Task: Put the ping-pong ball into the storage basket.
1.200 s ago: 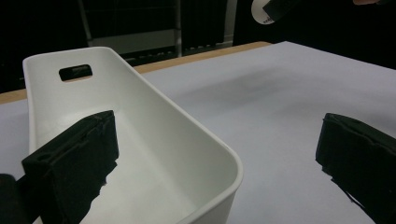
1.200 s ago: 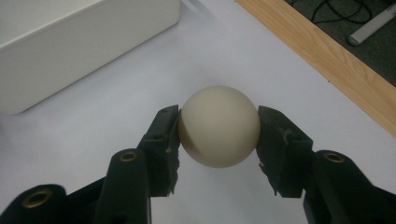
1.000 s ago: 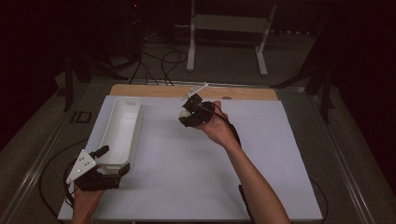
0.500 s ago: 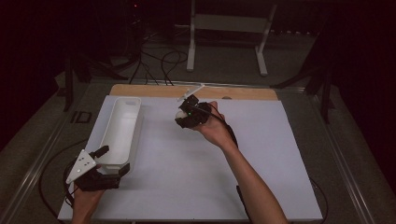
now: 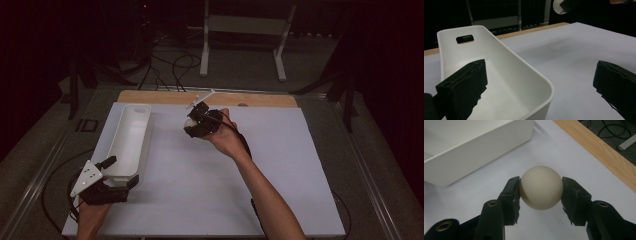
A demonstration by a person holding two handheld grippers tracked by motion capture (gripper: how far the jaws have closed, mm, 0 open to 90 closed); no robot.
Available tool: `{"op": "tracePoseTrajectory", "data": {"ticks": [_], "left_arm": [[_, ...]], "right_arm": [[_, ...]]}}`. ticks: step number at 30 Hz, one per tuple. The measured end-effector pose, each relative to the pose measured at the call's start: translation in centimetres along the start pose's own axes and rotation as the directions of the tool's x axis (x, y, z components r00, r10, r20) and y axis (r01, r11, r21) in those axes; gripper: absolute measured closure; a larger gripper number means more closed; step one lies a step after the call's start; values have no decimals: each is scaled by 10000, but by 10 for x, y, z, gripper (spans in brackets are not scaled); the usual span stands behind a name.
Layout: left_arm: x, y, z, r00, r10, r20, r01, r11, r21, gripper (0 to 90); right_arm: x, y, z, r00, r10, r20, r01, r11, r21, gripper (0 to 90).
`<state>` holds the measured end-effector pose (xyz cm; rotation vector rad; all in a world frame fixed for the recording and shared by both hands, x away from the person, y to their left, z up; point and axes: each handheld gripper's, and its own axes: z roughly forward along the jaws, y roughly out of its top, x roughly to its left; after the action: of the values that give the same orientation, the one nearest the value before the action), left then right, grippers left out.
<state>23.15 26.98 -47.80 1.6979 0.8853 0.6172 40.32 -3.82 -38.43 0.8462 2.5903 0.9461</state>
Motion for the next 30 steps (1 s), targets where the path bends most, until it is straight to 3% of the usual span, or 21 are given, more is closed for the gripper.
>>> {"op": "tracePoseTrajectory", "data": {"ticks": [30], "left_arm": [[-1, 0, 0, 10000, 8, 38, -8, 10000, 60, 0]], "right_arm": [[14, 13, 5, 9993, -257, -261, 252, 9995, -163, 504]]}}
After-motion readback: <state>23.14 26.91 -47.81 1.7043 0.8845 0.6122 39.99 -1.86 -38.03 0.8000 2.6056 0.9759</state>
